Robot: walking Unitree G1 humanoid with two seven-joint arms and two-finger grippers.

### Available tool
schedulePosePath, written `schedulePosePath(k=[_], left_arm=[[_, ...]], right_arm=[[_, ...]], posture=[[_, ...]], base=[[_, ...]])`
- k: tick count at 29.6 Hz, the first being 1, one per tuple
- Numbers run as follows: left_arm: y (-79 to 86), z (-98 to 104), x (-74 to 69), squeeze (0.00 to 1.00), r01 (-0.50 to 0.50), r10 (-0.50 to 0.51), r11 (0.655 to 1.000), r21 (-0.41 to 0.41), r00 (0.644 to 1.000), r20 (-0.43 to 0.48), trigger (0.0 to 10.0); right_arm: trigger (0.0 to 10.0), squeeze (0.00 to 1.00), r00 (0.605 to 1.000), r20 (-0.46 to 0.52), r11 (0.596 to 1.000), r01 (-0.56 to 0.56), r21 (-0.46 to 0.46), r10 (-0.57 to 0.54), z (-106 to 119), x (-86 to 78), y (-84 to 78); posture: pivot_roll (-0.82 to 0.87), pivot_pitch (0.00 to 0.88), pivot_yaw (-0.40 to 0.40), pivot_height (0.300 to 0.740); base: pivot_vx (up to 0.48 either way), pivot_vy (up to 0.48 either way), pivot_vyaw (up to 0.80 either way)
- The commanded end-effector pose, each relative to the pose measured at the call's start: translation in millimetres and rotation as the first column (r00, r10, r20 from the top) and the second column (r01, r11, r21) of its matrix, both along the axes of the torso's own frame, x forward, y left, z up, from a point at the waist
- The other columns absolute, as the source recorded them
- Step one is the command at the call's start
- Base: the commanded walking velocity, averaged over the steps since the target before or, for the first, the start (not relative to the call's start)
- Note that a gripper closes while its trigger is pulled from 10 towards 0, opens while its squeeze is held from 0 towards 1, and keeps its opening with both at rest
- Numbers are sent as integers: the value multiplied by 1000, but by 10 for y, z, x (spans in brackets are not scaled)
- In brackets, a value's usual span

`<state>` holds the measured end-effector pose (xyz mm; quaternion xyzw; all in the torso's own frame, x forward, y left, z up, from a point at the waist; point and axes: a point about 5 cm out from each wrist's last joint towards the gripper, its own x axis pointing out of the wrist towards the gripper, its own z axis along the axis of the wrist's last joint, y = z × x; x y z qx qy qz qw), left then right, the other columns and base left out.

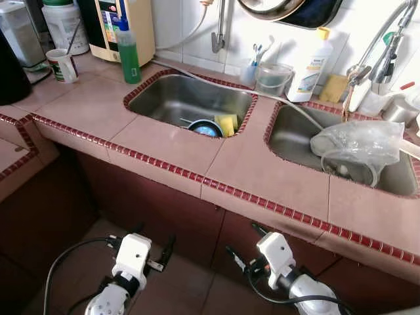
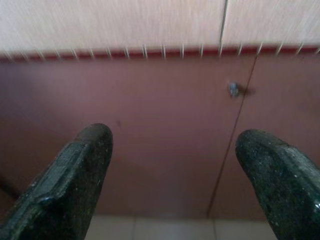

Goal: Kitchen organization

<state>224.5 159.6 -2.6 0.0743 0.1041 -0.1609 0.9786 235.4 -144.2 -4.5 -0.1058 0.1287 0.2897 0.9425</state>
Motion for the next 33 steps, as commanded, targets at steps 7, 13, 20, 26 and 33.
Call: schedulePosePath(k=[7,13,20,26,33], left_arm=[[90,-533,-184,0,-142,167,985,98,928,-332,10000],[131,-809,-513,0,-117,212,971,209,824,-526,10000],[19,-864,-554,0,-60,188,970,234,793,-579,10000],[-51,-863,-516,0,-26,174,968,250,788,-591,10000],[-110,-845,-469,0,-24,159,973,231,793,-588,10000]], right_arm=[[10000,0,927,-257,959,241,-147,-272,-448,-177,-299],[10000,0,832,-381,908,311,-279,-403,-681,-434,-432],[10000,0,699,-498,858,405,-317,-513,-838,-693,-489],[10000,0,690,-514,860,401,-314,-509,-866,-729,-414],[10000,0,698,-514,867,388,-314,-499,-864,-707,-366]], posture=[[38,23,-47,740],[31,13,-37,740],[10,0,-14,740],[0,0,-9,740],[-7,0,-10,740]], base=[[0,0,0],[0,0,0],[0,0,-407],[0,0,-725],[0,-161,-736]])
